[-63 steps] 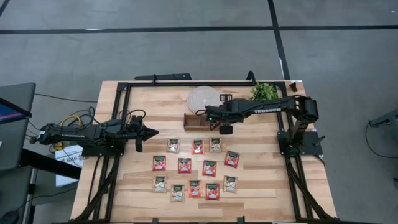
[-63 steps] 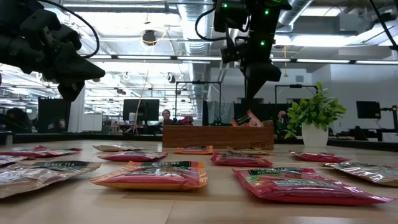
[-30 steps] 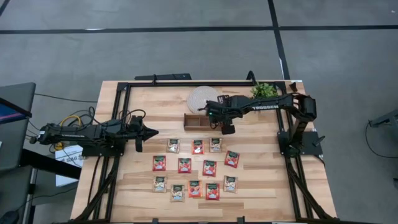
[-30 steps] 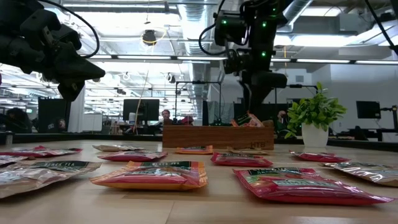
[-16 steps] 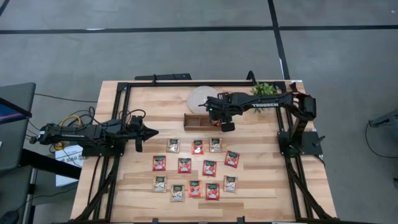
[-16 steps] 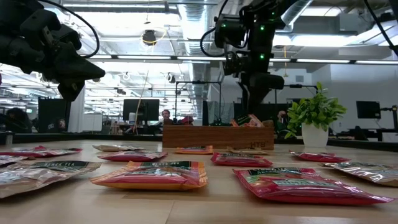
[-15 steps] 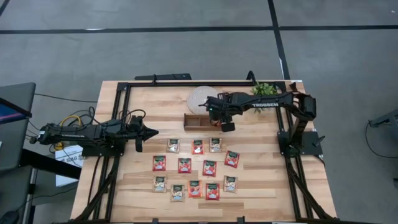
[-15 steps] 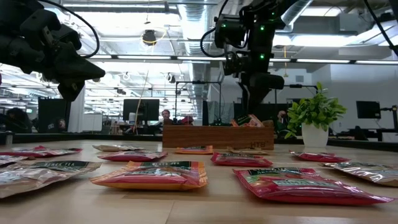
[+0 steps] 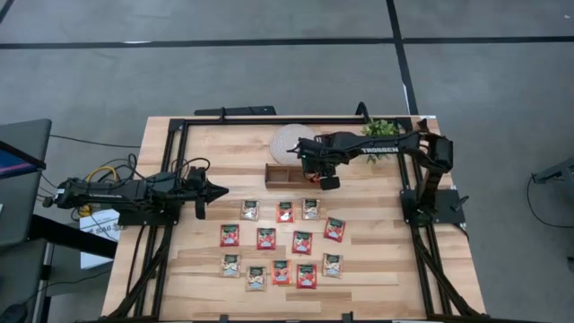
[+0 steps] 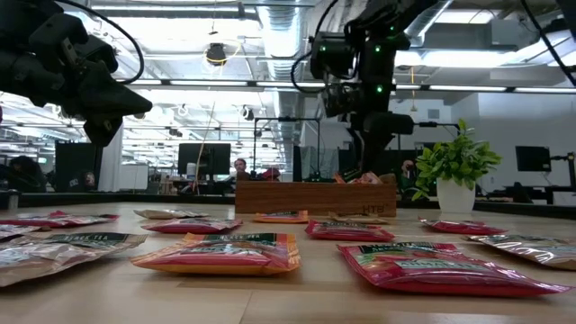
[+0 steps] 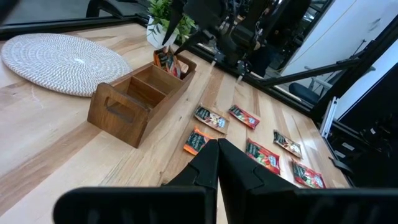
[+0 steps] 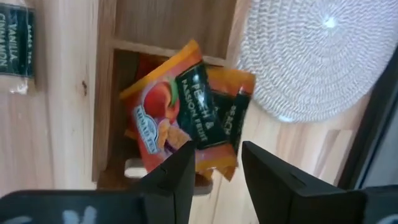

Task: Pick & Place Tea
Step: Put the bottom right orange tea bag into the right compartment of the wooden organizer

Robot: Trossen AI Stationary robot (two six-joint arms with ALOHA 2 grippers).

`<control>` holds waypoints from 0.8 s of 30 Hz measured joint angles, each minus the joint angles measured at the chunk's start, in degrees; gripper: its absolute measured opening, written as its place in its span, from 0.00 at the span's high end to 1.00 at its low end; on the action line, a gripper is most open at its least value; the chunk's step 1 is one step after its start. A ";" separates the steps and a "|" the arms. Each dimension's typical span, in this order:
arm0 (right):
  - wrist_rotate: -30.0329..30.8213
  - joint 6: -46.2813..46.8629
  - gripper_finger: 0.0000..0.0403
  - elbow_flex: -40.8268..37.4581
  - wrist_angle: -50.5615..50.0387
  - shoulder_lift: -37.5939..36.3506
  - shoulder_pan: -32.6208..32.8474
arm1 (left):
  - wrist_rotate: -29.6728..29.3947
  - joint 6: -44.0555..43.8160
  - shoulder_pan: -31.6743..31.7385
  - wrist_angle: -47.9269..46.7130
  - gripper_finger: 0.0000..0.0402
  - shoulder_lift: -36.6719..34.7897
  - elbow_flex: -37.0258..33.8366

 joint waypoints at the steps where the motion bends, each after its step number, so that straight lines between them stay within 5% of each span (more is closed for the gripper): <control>1: 0.02 -0.02 0.69 0.10 0.53 -0.14 0.00 | 0.00 0.00 0.00 0.00 1.00 0.01 0.00; 24: 0.15 1.14 0.73 0.12 0.10 -0.15 0.00 | 0.00 0.11 0.00 0.04 1.00 0.02 0.00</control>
